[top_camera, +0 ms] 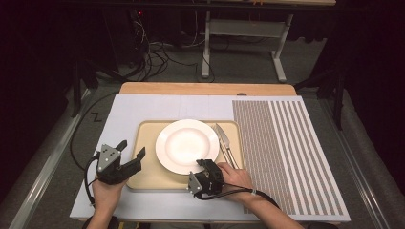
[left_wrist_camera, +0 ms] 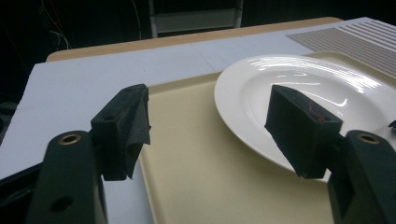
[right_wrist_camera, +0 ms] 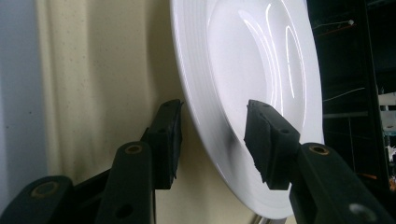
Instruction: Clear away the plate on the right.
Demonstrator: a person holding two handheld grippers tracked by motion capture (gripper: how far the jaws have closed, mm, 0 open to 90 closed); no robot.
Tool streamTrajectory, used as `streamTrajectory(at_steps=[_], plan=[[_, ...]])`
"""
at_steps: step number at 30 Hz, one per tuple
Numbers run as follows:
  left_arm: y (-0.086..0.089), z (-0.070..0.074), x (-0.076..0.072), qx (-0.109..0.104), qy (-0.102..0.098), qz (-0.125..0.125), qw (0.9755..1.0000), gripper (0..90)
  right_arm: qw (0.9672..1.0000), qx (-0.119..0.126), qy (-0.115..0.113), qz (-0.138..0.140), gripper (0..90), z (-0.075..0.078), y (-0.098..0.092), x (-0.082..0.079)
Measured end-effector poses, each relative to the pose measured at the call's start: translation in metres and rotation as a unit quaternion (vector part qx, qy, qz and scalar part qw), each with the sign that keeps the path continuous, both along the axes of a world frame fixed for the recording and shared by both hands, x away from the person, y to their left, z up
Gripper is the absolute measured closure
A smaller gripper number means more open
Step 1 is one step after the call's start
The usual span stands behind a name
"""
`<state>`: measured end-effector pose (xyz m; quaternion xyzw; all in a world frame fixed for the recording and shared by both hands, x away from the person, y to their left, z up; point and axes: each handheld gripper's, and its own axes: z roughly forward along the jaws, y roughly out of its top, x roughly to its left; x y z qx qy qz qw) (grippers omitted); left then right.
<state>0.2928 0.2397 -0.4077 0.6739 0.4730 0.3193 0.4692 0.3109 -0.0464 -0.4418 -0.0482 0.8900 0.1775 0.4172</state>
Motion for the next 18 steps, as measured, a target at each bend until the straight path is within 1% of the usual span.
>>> streamTrajectory(at_steps=[1,3,5,6,7,9,10,11,12,13,15,16,18], plan=[[0.000,0.000,0.000,0.000,0.000,0.000,1.0000,31.1,1.0000,0.002,0.004,-0.004,57.0,0.000,-0.001,-0.001],[0.000,0.000,0.000,0.000,0.000,0.000,1.0000,31.0,1.0000,0.002,-0.001,-0.002,57.0,0.001,-0.003,0.000],[0.000,0.000,0.000,-0.001,0.000,0.000,1.0000,31.0,1.0000,0.002,0.002,-0.007,57.0,0.001,-0.005,-0.001],[0.000,0.000,0.000,0.000,0.000,0.000,1.0000,31.0,1.0000,0.002,-0.002,-0.001,56.9,0.001,-0.006,0.000],[0.000,0.000,0.000,0.000,0.000,0.000,1.0000,31.0,1.0000,0.001,0.000,-0.007,56.9,0.001,-0.007,-0.001],[0.000,0.000,0.000,0.000,0.001,0.000,1.0000,31.0,1.0000,0.002,-0.003,-0.005,56.8,0.001,-0.009,0.000],[0.000,0.000,0.000,0.000,0.001,0.000,1.0000,31.0,0.9999,0.002,0.000,-0.012,56.6,0.001,-0.011,0.000],[0.000,0.000,0.000,0.000,0.001,0.000,1.0000,31.0,1.0000,0.001,-0.003,-0.008,56.4,0.001,-0.012,0.001],[0.000,0.000,0.000,-0.001,0.001,0.000,1.0000,31.0,0.9999,0.001,-0.001,-0.014,56.4,0.001,-0.013,0.000],[0.000,0.000,0.000,-0.001,0.001,0.001,1.0000,31.0,1.0000,0.000,-0.004,-0.009,56.3,0.001,-0.014,0.001],[0.000,0.000,0.000,-0.001,0.001,0.001,1.0000,31.0,0.9999,0.000,-0.003,-0.017,56.2,0.002,-0.017,0.001],[0.000,0.000,0.000,-0.001,0.001,0.001,1.0000,31.0,0.9999,0.002,-0.006,-0.011,56.2,0.001,-0.017,0.002],[0.000,0.000,0.000,-0.001,0.001,0.001,1.0000,31.0,0.9999,-0.001,-0.007,-0.015,56.0,0.001,-0.019,0.001]])
